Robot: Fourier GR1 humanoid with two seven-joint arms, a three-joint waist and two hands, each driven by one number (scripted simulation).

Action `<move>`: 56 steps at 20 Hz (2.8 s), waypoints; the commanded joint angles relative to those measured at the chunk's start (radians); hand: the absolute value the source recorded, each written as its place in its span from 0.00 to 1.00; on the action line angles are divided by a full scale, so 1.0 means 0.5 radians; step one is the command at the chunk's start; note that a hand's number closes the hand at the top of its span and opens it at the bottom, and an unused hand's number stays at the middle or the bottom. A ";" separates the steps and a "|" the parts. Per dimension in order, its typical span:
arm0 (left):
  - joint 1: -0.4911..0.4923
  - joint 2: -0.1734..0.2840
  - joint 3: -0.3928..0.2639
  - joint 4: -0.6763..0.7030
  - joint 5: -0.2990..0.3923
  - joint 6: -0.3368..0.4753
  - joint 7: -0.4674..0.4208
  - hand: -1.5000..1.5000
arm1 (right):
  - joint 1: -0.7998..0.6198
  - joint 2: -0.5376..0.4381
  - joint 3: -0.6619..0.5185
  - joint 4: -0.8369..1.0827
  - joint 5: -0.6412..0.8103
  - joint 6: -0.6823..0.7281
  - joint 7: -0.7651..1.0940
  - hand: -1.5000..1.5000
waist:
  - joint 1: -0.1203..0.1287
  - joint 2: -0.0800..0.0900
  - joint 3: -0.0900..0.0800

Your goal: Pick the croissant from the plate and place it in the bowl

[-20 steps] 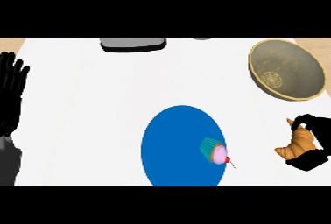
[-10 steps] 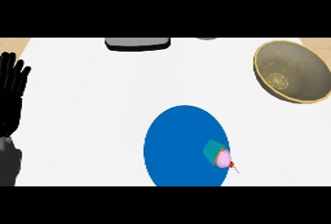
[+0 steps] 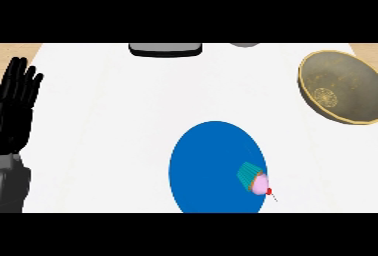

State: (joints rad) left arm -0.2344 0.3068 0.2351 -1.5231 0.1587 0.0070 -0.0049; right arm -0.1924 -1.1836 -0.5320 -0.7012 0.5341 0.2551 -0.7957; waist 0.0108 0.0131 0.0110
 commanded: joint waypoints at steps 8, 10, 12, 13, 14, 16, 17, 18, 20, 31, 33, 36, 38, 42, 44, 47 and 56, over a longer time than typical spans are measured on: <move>-0.147 -0.030 -0.074 0.064 -0.038 0.008 0.023 0.50 | -0.453 -0.251 -0.009 0.385 -0.284 0.626 -0.274 1.00 | 0.096 0.008 -0.012; -0.117 -0.027 -0.070 0.052 -0.038 -0.002 0.008 0.50 | -0.487 -0.256 0.049 0.415 -0.286 0.699 -0.271 1.00 | 0.087 0.000 -0.013; -0.170 -0.037 -0.083 0.125 -0.028 -0.034 -0.026 0.50 | -0.655 -0.244 0.134 0.370 -0.285 0.751 -0.103 1.00 | 0.115 0.012 -0.018; -0.111 -0.014 -0.088 -0.022 -0.046 -0.010 0.038 0.50 | -0.707 -0.197 0.165 0.356 -0.290 0.739 -0.026 1.00 | 0.141 -0.003 -0.017; -0.147 -0.036 -0.083 0.057 -0.033 -0.012 0.015 0.50 | -0.739 -0.219 0.207 0.371 -0.262 0.740 -0.059 1.00 | 0.127 0.008 -0.016; -0.196 -0.030 -0.108 0.090 -0.089 0.029 0.055 0.50 | -0.849 -0.160 0.292 0.332 -0.246 0.738 0.019 1.00 | 0.123 0.009 -0.017; -0.152 -0.074 -0.113 0.126 -0.083 0.022 -0.017 0.50 | -0.890 -0.178 0.334 0.315 -0.243 0.811 0.044 1.00 | 0.108 0.006 -0.020; -0.136 -0.025 -0.060 0.151 -0.046 -0.030 -0.065 0.50 | -0.887 -0.087 0.381 0.321 -0.216 0.732 0.027 1.00 | 0.111 0.009 -0.019; -0.075 -0.024 -0.058 0.105 -0.036 -0.046 -0.062 0.50 | -0.978 -0.065 0.464 0.269 -0.196 0.779 0.098 1.00 | 0.096 -0.004 -0.021; -0.089 -0.010 -0.056 0.015 -0.067 0.011 0.065 0.50 | -1.283 0.477 0.798 0.320 -0.005 0.546 0.393 1.00 | 0.038 -0.017 -0.021; -0.034 -0.045 -0.041 0.048 -0.055 -0.006 -0.065 0.50 | -1.296 0.607 0.832 0.457 0.073 0.330 0.369 1.00 | 0.058 -0.005 -0.019; -0.084 -0.042 -0.062 -0.033 -0.061 0.022 0.044 0.50 | -1.340 0.708 0.889 0.522 0.205 0.088 0.461 1.00 | 0.053 -0.007 -0.019; -0.098 -0.022 -0.053 -0.012 -0.071 0.025 0.068 0.50 | -1.326 0.682 0.931 0.643 0.290 0.045 0.418 1.00 | 0.057 -0.001 -0.018; -0.105 -0.030 -0.019 0.122 -0.055 -0.010 -0.056 0.50 | -1.372 0.830 0.814 0.848 0.213 -0.017 0.633 0.00 | 0.049 0.002 -0.019; -0.106 -0.025 -0.017 0.140 -0.037 -0.038 -0.054 0.50 | -1.437 0.899 0.785 0.917 0.182 0.032 0.664 0.00 | 0.057 0.005 -0.018; -0.098 -0.088 -0.081 0.050 -0.091 0.045 0.017 0.50 | -1.410 0.954 0.649 1.008 0.048 0.038 0.607 0.00 | 0.067 0.005 -0.015; -0.158 0.006 -0.005 0.108 -0.075 0.014 0.014 0.50 | -1.454 0.832 0.228 1.049 -0.340 -0.076 0.425 0.00 | 0.058 0.011 -0.014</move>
State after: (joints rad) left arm -0.2996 0.2833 0.2107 -1.4768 0.1192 0.0142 -0.0099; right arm -0.9073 -0.7340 -0.3448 -0.1869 0.4289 0.2414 -0.5696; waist 0.0424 0.0187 0.0043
